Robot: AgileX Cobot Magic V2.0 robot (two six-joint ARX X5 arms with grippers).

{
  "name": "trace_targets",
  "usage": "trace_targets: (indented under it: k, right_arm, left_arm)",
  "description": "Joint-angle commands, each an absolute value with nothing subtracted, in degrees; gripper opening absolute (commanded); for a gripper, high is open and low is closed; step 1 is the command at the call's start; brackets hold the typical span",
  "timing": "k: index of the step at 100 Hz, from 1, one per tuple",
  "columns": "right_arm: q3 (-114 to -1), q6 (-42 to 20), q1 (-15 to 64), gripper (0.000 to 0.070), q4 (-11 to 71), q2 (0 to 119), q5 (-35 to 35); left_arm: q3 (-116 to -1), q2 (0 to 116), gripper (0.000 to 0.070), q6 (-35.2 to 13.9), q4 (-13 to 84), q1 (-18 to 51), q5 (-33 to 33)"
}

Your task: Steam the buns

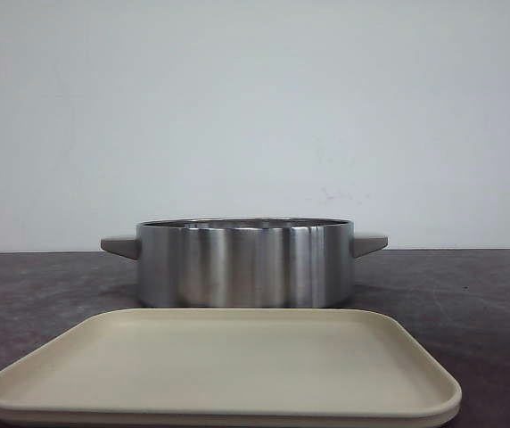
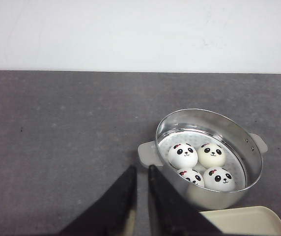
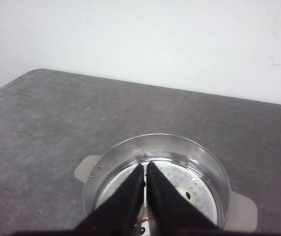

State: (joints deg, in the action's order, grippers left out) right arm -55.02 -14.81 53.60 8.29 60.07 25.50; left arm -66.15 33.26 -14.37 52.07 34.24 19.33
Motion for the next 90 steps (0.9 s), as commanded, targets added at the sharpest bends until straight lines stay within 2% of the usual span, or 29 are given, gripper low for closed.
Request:
trace_targets:
  k: [1,19,24,33,37,45,56,68,78,90]
  right_arm:
    - [-56.18,-14.35,54.26,0.0007,7.68,60.27,25.52]
    - [-56.14,-14.35,53.08,0.0007,7.9,56.53,25.56]
    - [-55.86,-14.09,51.64,0.0007,10.26,54.59,26.22]
    - [-53.69,-7.79,46.7,0.0007,12.71,49.98,25.85]
    - [-51.46,-4.56,43.35,0.0007,11.94,47.24,24.86]
    - [-46.39,-1.89,36.84,0.0007,9.08,42.3,20.6]
    - [-36.49,-2.22,26.06,0.0007,2.57,34.11,10.59]
    - [-24.97,-2.52,14.24,0.0007,-1.96,23.9,4.01]
    - [-16.84,-3.86,8.03,0.0007,-1.89,15.97,2.57]
    - [-8.49,-7.05,4.64,0.0007,-1.39,8.14,2.96]
  left_arm:
    - [-67.13,33.56,0.0,-14.41,51.42,34.5,19.51]
    - [-67.13,33.56,0.0,-14.39,51.4,34.5,19.51]
    - [-67.13,33.56,0.0,-14.41,51.4,34.5,19.51]
    - [-67.13,33.56,0.0,-14.41,51.4,34.5,19.51]
    - [-67.13,33.56,0.0,-14.41,51.42,34.5,19.51]
    - [-67.13,33.56,0.0,-14.41,51.42,34.5,19.51]
    - [-67.13,33.56,0.0,-14.41,51.4,34.5,19.51]
    - [-67.13,33.56,0.0,-14.41,51.42,34.5,19.51]
    - [-67.11,33.56,0.0,-14.39,51.42,34.5,19.51]
    - [-67.13,33.56,0.0,-14.41,51.42,34.5,19.51]
